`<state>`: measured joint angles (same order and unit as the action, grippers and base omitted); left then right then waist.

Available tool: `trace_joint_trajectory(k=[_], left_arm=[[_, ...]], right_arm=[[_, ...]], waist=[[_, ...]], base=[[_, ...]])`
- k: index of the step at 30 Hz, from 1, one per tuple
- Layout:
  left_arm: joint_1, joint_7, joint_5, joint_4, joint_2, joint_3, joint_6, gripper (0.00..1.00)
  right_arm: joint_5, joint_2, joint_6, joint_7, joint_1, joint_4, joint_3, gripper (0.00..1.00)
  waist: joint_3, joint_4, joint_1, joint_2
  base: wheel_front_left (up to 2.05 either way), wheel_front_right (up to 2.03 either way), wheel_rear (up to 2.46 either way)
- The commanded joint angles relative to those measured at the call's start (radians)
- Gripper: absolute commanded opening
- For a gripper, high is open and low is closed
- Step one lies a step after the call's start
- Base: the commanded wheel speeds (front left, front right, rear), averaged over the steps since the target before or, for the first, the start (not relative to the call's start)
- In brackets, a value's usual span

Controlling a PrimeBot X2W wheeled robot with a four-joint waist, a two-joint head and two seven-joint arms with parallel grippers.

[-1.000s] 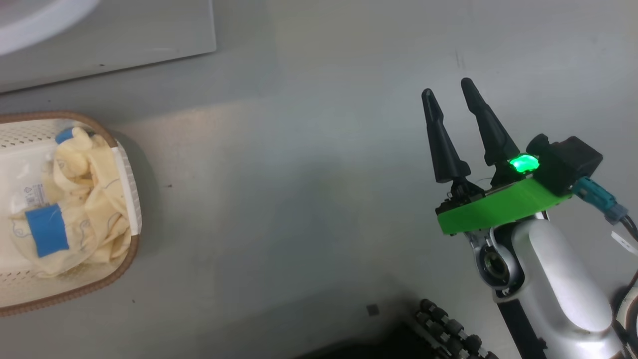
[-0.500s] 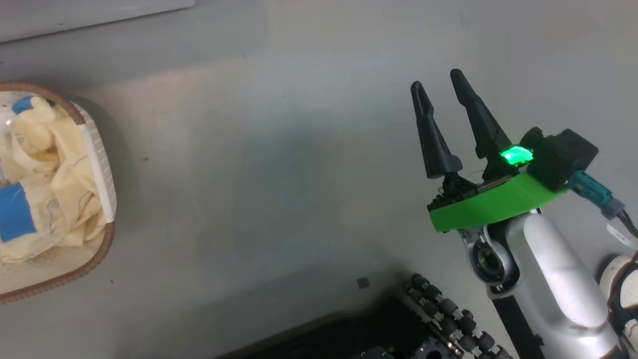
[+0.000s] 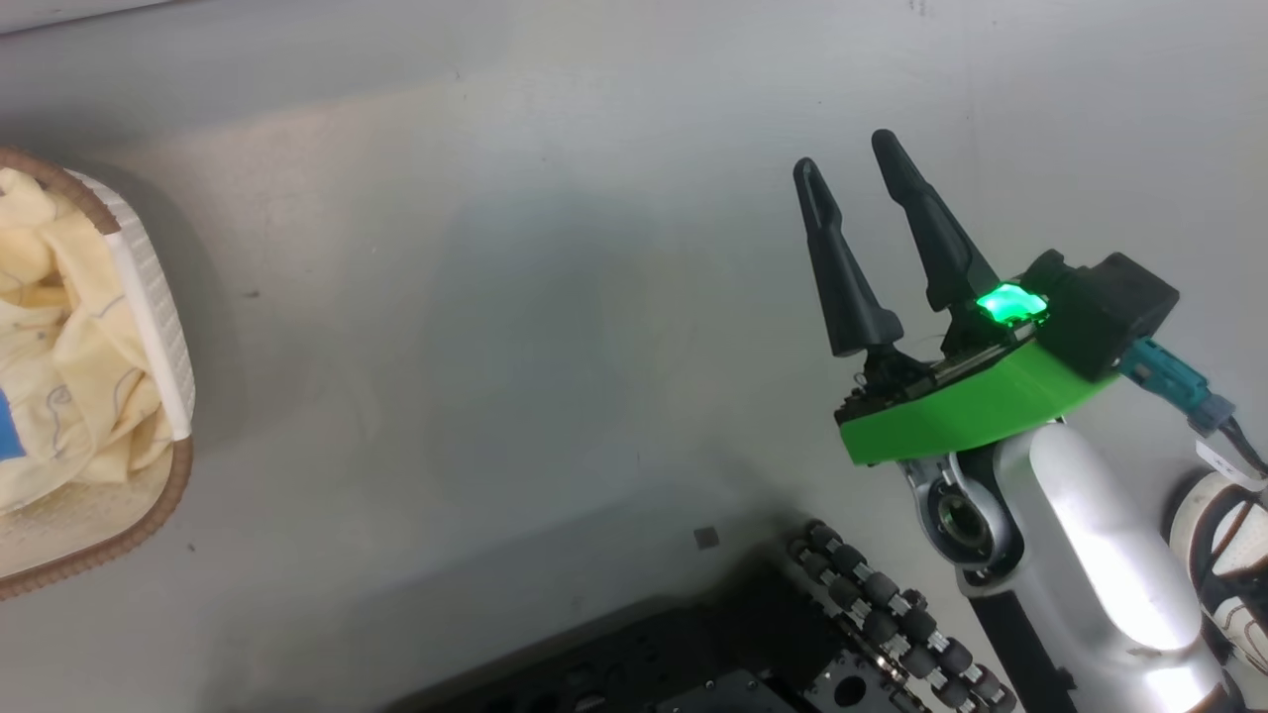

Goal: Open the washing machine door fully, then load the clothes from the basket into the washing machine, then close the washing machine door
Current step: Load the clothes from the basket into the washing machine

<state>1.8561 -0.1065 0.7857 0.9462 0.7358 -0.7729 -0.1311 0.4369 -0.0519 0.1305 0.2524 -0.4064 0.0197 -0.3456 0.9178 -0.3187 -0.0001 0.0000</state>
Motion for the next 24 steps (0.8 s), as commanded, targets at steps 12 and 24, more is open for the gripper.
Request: trace_joint_trajectory(k=[12,24], left_arm=[[0.011,-0.038,0.052,0.042,0.002,-0.064,0.0,1.0],[-0.238,-0.097,0.222,-0.007,-0.009,-0.14,0.0,1.0]], right_arm=[[-0.001,0.002,0.0,0.009,0.012,-0.014,-0.001,1.0],[-0.067,0.002,0.0,0.009,0.019,0.023,0.053,1.0]], waist=[[-0.044,0.027,0.0001,0.0],[-0.213,0.092,0.0001,0.0]], base=[[0.0,0.0,0.0],[0.0,0.0,0.0]])
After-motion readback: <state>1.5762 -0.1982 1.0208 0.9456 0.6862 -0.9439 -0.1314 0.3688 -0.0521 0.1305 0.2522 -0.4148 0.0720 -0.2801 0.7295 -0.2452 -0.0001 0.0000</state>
